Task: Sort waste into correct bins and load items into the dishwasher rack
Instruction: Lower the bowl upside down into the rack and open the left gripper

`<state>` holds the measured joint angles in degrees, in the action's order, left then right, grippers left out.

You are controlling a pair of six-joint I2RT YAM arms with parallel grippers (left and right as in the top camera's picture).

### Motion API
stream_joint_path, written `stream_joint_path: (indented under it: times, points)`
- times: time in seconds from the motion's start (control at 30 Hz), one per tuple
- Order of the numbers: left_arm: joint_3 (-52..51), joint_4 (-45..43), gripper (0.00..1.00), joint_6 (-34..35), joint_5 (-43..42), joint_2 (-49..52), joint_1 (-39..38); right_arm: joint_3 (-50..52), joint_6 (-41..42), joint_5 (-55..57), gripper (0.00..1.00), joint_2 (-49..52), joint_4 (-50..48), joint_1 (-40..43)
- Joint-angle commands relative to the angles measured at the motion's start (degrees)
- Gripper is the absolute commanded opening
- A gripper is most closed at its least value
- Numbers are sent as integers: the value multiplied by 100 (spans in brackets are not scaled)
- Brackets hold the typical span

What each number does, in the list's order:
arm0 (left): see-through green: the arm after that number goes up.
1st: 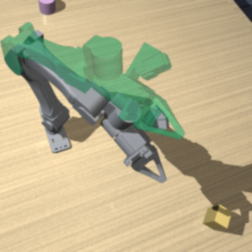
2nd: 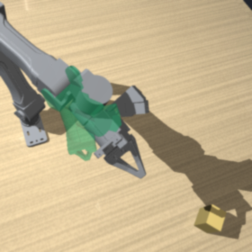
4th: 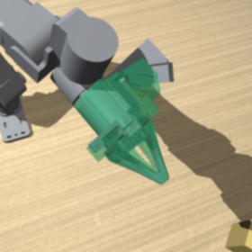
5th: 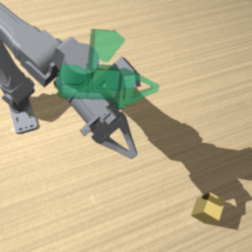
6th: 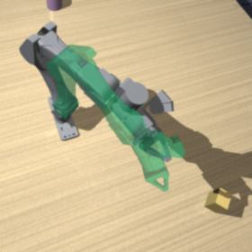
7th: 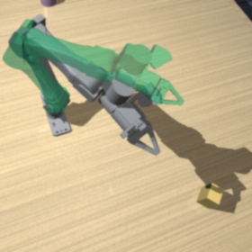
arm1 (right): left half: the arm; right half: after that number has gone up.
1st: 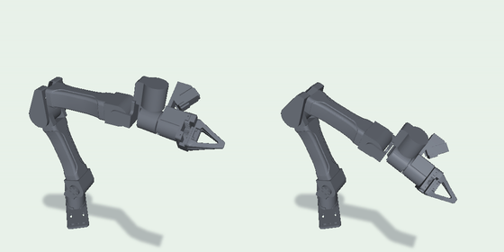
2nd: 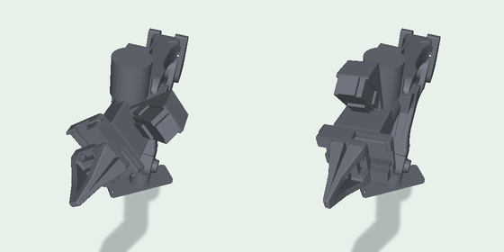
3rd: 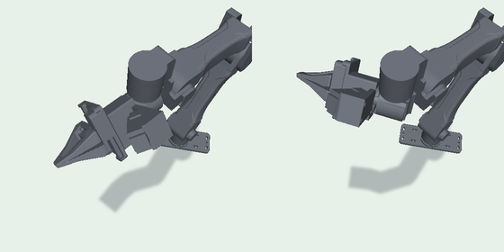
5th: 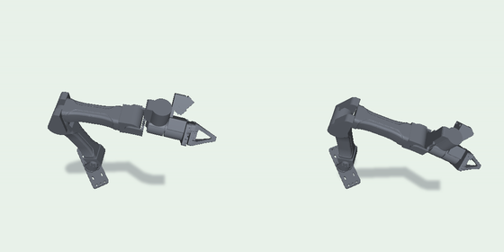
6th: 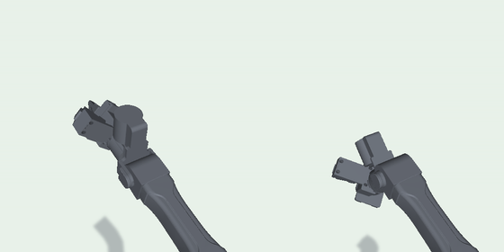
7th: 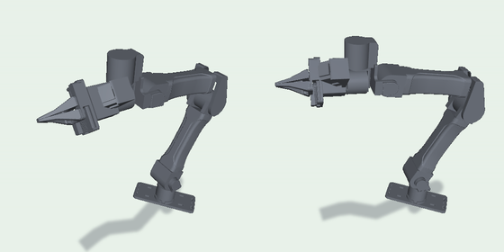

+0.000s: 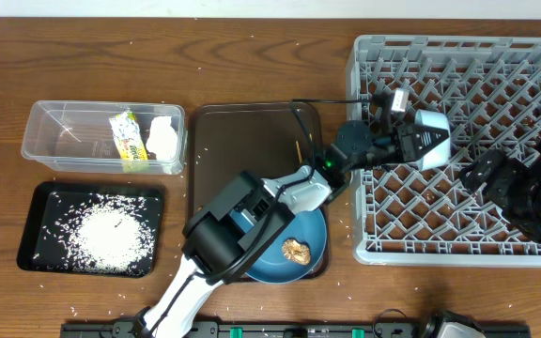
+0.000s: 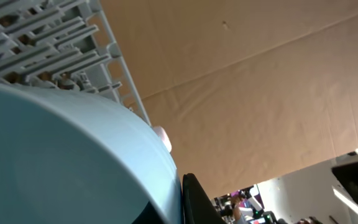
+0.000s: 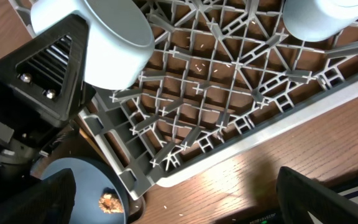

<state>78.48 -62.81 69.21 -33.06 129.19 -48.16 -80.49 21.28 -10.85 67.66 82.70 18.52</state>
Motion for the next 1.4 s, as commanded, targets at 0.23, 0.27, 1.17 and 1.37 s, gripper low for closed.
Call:
stream_joint_path:
  times: [0.23,0.27,1.17,1.37]
  points:
    - [153,-20,56,-13,-330,26,153,4,-74,37,95,-4,4,63]
    - [153,-20,57,-13,-387,26,190,4,-74,37,96,-4,4,63]
    - [153,1001,98,-1252,-2350,-879,1893,2,-616,-9,94,-4,-17,57]
    - [155,5077,98,-3620,-1882,-2415,2389,2,-817,-35,94,-4,-24,55]
